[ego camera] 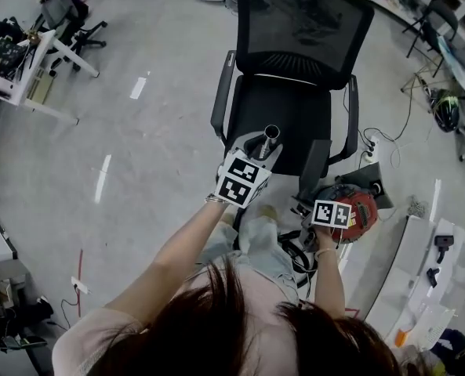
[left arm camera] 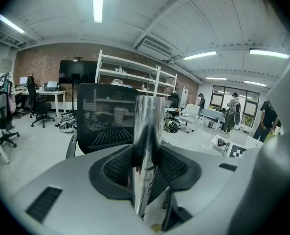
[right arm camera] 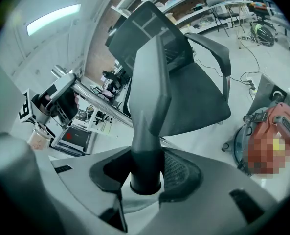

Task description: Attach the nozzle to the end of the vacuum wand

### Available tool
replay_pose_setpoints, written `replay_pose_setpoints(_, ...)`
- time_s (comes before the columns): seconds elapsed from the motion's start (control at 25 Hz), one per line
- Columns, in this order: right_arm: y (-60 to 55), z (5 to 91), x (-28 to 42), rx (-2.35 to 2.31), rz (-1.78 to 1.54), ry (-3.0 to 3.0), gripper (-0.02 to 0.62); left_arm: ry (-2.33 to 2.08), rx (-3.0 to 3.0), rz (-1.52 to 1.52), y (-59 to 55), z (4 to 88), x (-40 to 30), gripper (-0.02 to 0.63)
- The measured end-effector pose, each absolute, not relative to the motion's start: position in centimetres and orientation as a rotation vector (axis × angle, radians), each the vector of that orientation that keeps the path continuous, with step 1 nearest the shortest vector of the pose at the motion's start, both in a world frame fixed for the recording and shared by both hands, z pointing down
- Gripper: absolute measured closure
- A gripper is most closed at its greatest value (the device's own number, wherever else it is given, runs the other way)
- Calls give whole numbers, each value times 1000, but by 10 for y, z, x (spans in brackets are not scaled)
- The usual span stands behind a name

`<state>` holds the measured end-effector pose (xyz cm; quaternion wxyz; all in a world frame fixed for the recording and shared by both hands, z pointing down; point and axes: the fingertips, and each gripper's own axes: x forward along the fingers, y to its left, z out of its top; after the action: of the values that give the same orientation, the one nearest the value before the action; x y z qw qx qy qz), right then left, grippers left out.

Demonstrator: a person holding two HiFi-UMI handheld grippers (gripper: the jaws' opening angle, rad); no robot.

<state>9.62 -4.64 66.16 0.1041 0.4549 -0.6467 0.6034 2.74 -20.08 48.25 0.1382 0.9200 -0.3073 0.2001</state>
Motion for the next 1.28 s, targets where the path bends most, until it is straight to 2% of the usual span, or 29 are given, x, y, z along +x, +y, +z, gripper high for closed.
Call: replay_pose_setpoints(1.28, -51, 536, 49, 1730, 1516, -2173, 414, -607, 2787, 508, -118, 457, 3, 445)
